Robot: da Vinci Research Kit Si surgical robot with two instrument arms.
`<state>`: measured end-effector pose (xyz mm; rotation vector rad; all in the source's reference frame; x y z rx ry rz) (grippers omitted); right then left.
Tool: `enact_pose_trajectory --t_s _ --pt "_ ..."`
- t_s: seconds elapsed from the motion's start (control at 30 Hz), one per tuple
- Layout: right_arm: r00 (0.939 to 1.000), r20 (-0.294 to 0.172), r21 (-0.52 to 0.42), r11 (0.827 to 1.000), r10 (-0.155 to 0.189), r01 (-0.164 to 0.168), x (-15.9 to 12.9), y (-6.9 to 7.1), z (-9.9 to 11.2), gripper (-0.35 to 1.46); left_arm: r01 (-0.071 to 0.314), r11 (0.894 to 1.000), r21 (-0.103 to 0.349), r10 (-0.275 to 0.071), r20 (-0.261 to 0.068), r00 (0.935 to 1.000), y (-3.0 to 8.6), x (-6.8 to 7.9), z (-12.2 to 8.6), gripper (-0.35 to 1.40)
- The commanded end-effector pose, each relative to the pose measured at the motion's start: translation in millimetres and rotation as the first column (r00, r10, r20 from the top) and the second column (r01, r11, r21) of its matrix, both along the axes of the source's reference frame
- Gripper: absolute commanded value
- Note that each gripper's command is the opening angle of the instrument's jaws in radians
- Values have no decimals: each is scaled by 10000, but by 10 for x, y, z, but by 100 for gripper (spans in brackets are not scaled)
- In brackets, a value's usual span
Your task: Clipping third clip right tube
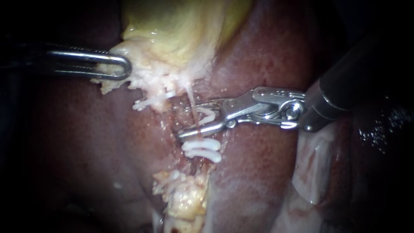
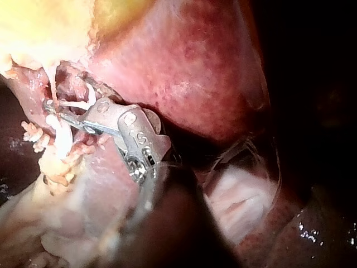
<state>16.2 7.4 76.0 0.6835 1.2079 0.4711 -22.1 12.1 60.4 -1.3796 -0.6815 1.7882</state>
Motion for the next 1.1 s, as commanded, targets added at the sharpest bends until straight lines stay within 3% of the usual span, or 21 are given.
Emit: enact_pose_trajectory --t_s 0.03,0.17,0.7,0.93,1.1 --pt "10000 -8 -51 10000 17 -17 -4 4 -3 49 -1 10000 -1 1 2 10000 0 0 0 -35" --pt "10000 -25 -32 10000 28 -28 -15 14 -9 49 -2 10000 -1 2 2 10000 0 0 0 -35" --pt "9999 -115 -73 10000 -55 54 -50 30 -20 49 -3 10000 -1 3 3 10000 0 1 0 -35" --pt "9999 -130 -72 9999 -80 79 -53 28 -22 49 -6 10000 -5 6 4 10000 0 1 2 -35" --pt "9998 -151 -64 9999 -112 111 -51 19 -32 50 -7 10000 -5 7 4 10000 0 1 2 -35"
